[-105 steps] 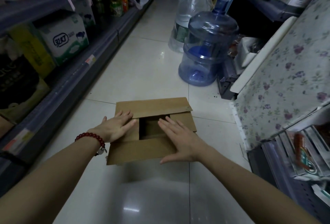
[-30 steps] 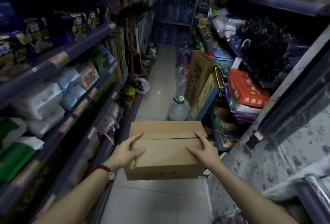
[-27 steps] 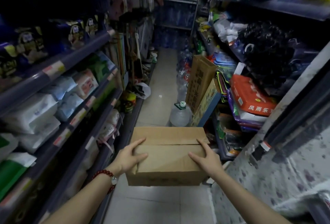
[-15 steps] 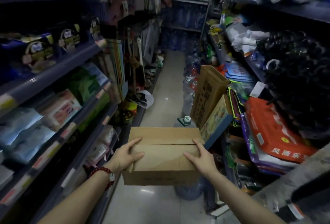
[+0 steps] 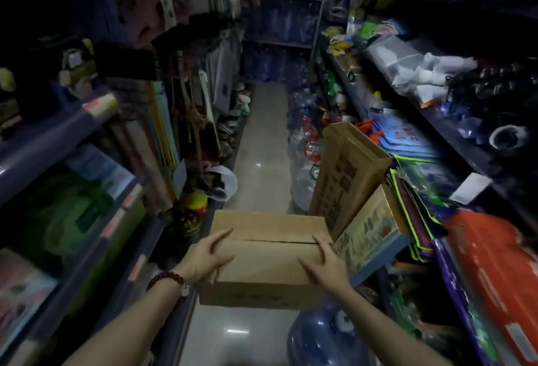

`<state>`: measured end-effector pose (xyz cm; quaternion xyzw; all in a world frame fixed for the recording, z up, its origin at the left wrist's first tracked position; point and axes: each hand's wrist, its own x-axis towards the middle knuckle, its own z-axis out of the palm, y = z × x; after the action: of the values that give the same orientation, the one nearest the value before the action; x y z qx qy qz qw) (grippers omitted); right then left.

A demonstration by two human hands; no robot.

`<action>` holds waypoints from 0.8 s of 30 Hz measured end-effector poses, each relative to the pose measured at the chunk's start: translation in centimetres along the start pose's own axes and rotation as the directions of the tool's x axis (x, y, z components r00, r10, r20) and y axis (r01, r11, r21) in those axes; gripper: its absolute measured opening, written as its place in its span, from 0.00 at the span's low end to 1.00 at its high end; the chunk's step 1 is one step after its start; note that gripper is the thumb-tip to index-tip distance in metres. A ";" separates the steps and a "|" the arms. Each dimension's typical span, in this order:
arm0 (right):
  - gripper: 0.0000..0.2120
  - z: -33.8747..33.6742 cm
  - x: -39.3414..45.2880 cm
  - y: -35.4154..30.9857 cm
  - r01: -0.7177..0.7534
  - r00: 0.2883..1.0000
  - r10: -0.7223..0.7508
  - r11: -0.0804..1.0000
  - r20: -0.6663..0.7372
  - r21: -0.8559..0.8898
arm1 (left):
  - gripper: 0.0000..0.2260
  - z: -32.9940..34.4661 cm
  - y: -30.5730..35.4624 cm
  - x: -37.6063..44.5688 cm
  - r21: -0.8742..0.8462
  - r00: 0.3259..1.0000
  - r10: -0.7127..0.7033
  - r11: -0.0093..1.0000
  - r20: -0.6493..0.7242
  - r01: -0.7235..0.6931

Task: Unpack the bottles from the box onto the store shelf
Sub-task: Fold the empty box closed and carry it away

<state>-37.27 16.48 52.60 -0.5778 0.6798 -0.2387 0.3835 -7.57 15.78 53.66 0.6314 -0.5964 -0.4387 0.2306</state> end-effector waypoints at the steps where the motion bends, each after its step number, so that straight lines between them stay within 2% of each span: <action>1: 0.35 0.4 1.4 -0.5 -0.009 1.000 0.009 1.000 -0.007 0.024 | 0.28 -0.8 0.0 2.1 -0.004 1.000 0.002 1.000 0.021 -0.002; 3: 0.35 1.1 4.4 -1.1 -0.036 0.999 0.038 0.998 -0.025 0.056 | 0.28 -2.1 0.1 5.8 0.001 0.999 -0.015 1.000 0.048 0.015; 8: 0.34 2.6 11.3 -2.0 -0.062 0.996 0.062 0.998 -0.063 0.000 | 0.28 -3.8 -0.7 12.7 0.005 0.996 -0.059 0.998 0.068 0.058; 13: 0.35 5.0 18.6 -1.1 -0.088 0.996 0.086 0.994 0.037 0.061 | 0.29 -3.6 -3.2 18.5 -0.028 0.994 -0.105 0.994 0.016 0.105; 15: 0.35 6.6 21.2 -0.1 -0.077 0.997 0.076 0.995 0.028 0.057 | 0.32 -3.5 -4.4 20.7 -0.058 0.993 -0.114 0.992 0.016 0.115; 24: 0.35 16.9 30.0 7.6 -0.103 0.995 0.103 0.990 0.008 0.096 | 0.33 1.1 -17.4 29.5 -0.074 0.987 -0.144 0.987 -0.069 0.139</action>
<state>-29.52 -8.91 29.40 -0.5232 0.6959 -0.2499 0.4237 -1.78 -8.94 30.70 0.6798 -0.5254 -0.4505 0.2426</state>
